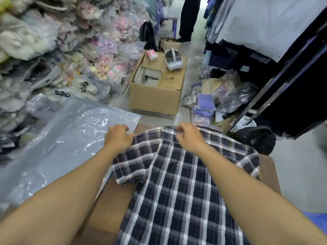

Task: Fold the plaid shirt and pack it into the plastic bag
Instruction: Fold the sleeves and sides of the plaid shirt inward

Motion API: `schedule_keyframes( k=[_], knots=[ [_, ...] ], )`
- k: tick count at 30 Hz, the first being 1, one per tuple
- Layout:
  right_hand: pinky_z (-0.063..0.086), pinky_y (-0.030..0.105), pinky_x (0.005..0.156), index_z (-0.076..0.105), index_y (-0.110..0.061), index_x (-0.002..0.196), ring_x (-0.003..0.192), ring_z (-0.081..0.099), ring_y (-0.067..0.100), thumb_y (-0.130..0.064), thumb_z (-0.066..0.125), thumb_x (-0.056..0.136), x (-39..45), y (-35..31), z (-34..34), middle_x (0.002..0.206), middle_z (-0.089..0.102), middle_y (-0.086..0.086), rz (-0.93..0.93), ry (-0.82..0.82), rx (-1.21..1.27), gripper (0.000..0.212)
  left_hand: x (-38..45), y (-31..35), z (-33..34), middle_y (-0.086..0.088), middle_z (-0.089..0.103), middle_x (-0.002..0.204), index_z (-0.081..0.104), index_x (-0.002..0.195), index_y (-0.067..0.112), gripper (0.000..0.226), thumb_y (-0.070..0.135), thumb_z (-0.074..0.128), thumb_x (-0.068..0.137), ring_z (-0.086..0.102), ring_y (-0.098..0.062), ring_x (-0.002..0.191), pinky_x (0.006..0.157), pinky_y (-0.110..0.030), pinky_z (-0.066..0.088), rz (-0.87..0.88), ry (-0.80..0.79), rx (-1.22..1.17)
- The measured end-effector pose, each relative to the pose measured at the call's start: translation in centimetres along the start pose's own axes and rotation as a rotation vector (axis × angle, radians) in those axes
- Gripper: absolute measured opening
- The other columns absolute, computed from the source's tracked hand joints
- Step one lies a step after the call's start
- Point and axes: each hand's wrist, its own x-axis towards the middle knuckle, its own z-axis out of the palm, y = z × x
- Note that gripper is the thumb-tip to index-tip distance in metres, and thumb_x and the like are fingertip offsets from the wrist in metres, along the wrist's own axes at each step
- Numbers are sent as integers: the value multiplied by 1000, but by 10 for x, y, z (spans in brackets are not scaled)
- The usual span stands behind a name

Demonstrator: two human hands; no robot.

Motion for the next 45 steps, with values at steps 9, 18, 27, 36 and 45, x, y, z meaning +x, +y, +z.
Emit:
schedule_keyframes(
  k=[9, 18, 27, 36, 45],
  knots=[
    [53, 50, 83, 44, -17, 143, 110, 57, 41, 8, 45, 94, 31, -56, 52, 143, 42, 11, -157, -174, -419, 55, -15, -69, -7, -2, 64, 84, 59, 75, 19, 28, 40, 77, 81, 59, -25, 91, 80, -39, 51, -75, -114, -275],
    [52, 45, 78, 60, -17, 104, 91, 55, 34, -3, 52, 97, 32, -54, 39, 115, 38, 4, -46, 12, -164, 19, -35, -26, -59, 0, 57, 72, 46, 67, 18, 30, 15, 67, 88, 60, -16, 73, 69, -33, 53, -2, -510, -745],
    [44, 28, 62, 70, -17, 93, 64, 53, 16, 2, 51, 98, 12, -1, -9, 74, 59, 2, 59, -34, 216, 28, -109, 80, -24, -4, 60, 80, 45, 78, 13, 29, 23, 71, 89, 70, -20, 75, 67, -31, 62, 219, -766, -679],
    [59, 37, 78, 66, -11, 112, 83, 68, 18, -32, 56, 102, -3, 41, -2, 108, 71, 7, 349, -100, 498, 25, -128, 101, 60, -1, 67, 103, 62, 107, 17, 29, 43, 59, 95, 65, -19, 93, 85, -42, 57, 362, -601, -288],
    [50, 34, 84, 70, -6, 99, 88, 63, 19, -34, 69, 93, 28, 8, 21, 90, 67, 0, 252, -45, 464, 29, -88, 37, 30, 6, 49, 95, 50, 89, 22, 24, 26, 72, 80, 50, -12, 77, 62, -25, 41, 360, -381, -158]
  ],
)
